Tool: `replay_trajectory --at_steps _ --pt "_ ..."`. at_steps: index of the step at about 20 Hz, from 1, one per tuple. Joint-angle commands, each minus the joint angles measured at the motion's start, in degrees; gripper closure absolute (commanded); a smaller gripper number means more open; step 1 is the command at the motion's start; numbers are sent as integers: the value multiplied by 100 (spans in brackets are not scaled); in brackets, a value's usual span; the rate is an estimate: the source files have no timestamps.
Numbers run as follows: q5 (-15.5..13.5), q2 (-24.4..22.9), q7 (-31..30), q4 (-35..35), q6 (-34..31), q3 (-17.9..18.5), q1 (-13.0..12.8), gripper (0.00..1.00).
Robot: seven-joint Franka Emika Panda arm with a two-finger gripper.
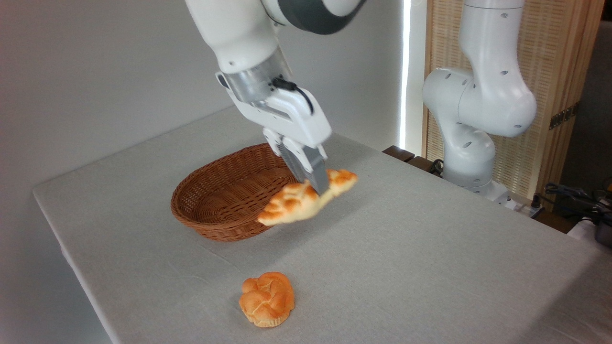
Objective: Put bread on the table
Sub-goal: 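Lift the braided bread out of the basket and lower it beside the bun, then open the gripper and release the braided bread on the table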
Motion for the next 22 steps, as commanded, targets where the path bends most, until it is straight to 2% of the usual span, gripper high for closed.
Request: replay_trajectory --at_steps 1,3,5,6,7,8,10,12,14,22 --pt "430 -33 397 -484 16 234 -43 70" --pt "571 11 584 -713 121 243 -42 68" --pt "660 11 584 -749 218 479 -42 67" --pt "660 11 584 -741 271 585 -42 61" --pt "669 11 584 -741 350 681 -42 44" --pt "677 11 558 -741 385 743 -42 15" --pt "686 11 557 -741 394 788 -42 2" --pt "678 11 557 -723 438 911 -42 0" --pt "660 2 470 -723 640 902 -42 0" --pt "607 11 285 -697 772 902 -42 0"
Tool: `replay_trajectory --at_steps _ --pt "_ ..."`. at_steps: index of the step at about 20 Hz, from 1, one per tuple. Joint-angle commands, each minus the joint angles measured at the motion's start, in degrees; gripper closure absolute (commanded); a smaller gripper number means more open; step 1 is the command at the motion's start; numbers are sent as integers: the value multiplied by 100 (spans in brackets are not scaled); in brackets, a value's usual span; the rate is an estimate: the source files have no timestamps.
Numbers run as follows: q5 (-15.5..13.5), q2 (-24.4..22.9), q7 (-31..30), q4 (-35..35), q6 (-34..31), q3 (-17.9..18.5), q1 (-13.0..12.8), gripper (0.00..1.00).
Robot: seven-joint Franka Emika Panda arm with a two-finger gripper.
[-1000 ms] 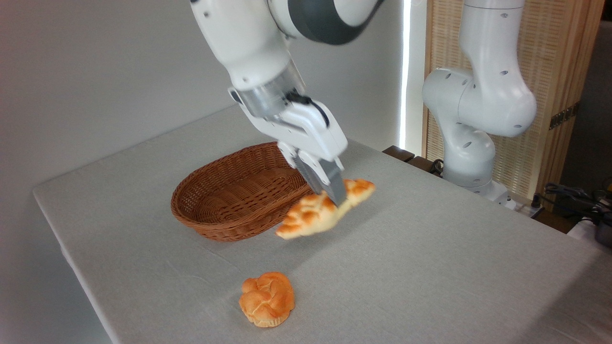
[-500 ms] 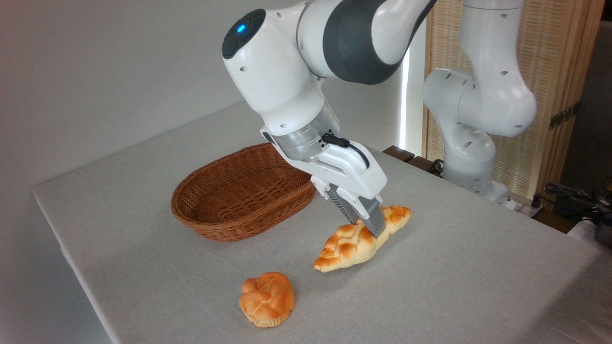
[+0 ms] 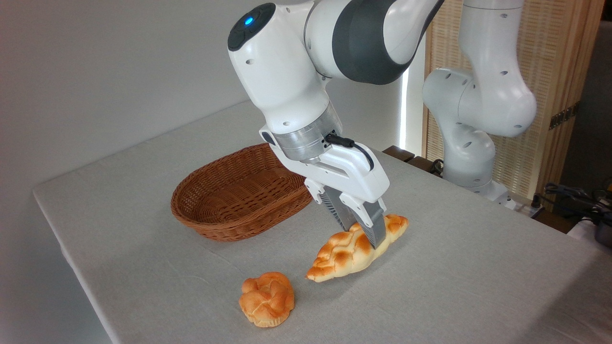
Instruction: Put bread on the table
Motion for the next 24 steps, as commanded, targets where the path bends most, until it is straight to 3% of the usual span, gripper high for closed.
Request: replay_trajectory --at_steps 1,7,12,16,19,22,24 --pt "4 -62 -99 -1 62 43 -42 0" --pt "-23 -88 -82 244 -8 -10 -42 0" --pt "-777 -97 -99 1192 -368 -123 -24 0" --pt "-1226 -62 -257 1852 -386 -747 310 0" --pt "-1280 192 -731 2309 -377 -1002 319 0" --pt "-1297 228 -750 2425 -377 -1117 389 0" --pt "-1306 255 -732 2442 -377 -1239 590 0"
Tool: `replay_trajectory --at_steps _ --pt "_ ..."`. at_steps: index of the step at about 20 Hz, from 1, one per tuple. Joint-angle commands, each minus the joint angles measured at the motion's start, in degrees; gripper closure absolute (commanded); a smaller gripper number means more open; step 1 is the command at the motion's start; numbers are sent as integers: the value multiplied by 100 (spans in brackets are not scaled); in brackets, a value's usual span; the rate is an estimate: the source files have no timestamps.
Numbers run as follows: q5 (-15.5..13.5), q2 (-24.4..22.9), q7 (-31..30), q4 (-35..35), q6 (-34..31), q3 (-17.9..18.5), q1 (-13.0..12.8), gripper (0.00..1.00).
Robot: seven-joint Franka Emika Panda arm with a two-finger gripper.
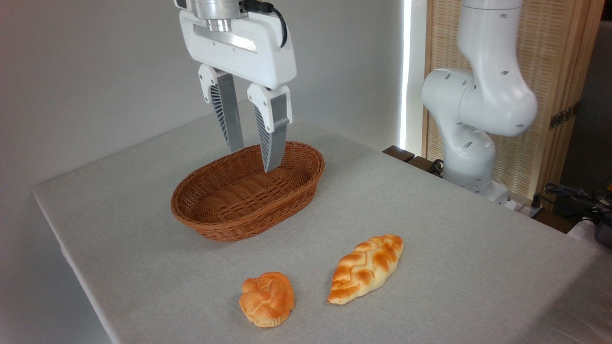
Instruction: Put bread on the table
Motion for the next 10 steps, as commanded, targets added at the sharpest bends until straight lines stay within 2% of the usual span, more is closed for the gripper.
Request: replay_trajectory --at_steps 1,10 --pt "-141 141 -9 250 -134 -225 391 0" --pt "-123 264 106 119 -169 -234 357 0"
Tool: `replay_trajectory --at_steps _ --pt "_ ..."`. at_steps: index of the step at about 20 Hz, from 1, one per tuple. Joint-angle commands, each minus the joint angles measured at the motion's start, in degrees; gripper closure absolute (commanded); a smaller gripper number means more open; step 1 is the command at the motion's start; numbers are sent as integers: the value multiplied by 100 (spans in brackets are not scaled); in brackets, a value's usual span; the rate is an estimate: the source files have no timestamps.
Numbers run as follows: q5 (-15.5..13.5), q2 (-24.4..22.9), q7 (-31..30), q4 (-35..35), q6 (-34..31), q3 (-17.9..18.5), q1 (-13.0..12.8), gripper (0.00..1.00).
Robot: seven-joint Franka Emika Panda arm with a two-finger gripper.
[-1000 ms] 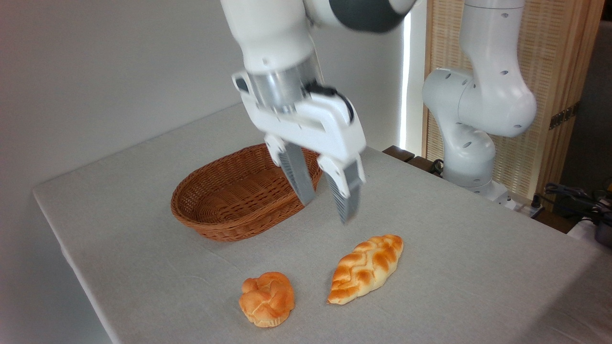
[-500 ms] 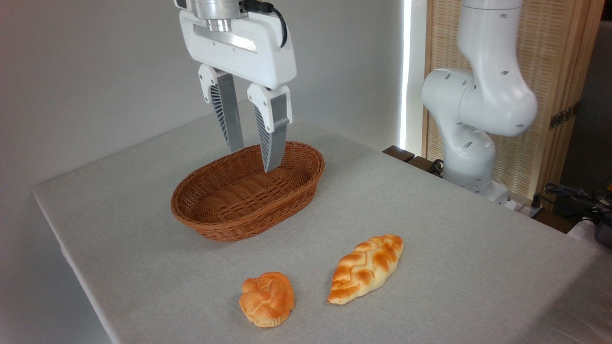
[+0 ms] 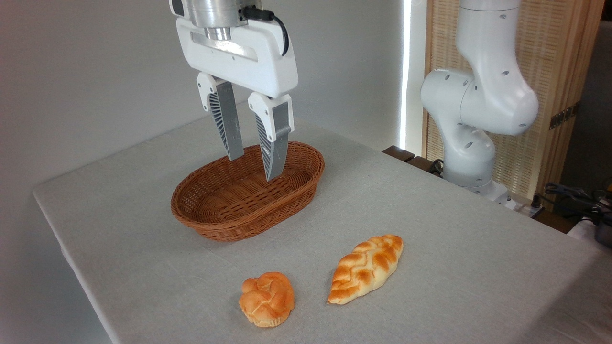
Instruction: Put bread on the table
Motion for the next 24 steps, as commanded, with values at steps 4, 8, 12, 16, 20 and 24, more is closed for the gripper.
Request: replay_trajectory --at_steps 4,8,12,16,20,24 --pt "-120 143 150 24 -136 -164 41 0" --pt "-111 134 326 33 -145 -129 41 0" --pt "-102 117 291 42 -145 -103 41 0" --pt "-93 126 265 94 -171 -102 32 0" --pt "-93 117 326 94 -171 -85 32 0" --pt "-84 108 335 94 -171 82 -117 0"
